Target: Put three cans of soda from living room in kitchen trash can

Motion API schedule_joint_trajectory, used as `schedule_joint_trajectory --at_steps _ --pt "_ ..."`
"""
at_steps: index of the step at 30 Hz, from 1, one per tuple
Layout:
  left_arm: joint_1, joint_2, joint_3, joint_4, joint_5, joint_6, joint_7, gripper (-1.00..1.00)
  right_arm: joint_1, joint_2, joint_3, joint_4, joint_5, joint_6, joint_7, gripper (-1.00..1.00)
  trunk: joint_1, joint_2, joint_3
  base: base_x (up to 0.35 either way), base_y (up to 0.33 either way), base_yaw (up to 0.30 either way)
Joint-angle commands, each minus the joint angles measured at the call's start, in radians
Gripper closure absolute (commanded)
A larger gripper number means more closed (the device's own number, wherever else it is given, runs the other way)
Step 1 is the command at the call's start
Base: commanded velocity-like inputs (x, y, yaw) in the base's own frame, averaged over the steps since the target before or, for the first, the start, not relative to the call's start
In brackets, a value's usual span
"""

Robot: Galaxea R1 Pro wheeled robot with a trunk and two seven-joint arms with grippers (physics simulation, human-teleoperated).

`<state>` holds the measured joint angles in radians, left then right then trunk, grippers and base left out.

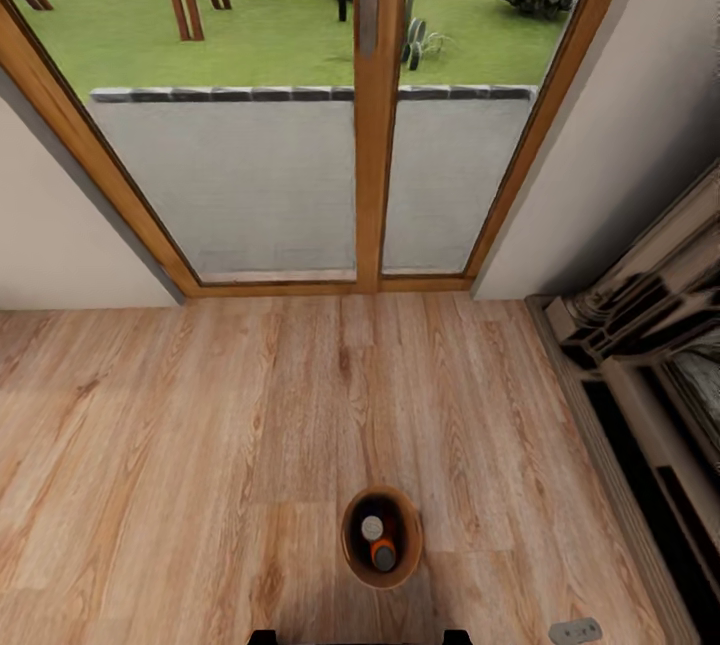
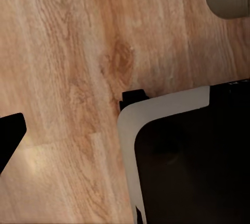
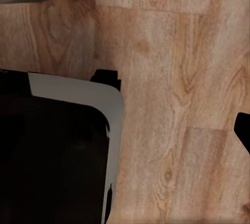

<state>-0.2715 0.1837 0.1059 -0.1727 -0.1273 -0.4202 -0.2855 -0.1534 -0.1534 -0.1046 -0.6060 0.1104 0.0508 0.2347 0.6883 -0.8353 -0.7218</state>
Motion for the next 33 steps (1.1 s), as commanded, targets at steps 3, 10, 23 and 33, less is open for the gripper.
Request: schedule_joint_trajectory --at_steps 3,10,23,33 --pt "0.000 -0.001 0.000 0.000 0.000 -0.005 0.000 -1.00 0.000 0.000 0.000 0.002 0.000 -0.002 0.000 -1.00 -0.012 0.021 0.014 0.000 0.000 -0.069" --pt "0.001 -0.001 0.000 0.001 0.001 -0.020 0.000 -1.00 0.000 0.001 0.000 0.003 0.000 -0.003 0.000 -1.00 -0.038 0.070 0.047 0.000 0.000 -0.025" --pt "0.002 -0.001 -0.001 0.002 0.000 -0.048 0.000 -1.00 0.000 0.003 0.000 0.005 0.000 -0.004 0.000 -1.00 -0.088 0.161 0.109 0.000 0.000 -0.002" --pt "0.006 -0.001 -0.001 0.002 0.011 -0.088 0.000 -1.00 0.000 0.003 0.000 0.005 0.000 -0.005 0.000 -1.00 -0.119 0.217 0.150 0.000 0.000 0.000"
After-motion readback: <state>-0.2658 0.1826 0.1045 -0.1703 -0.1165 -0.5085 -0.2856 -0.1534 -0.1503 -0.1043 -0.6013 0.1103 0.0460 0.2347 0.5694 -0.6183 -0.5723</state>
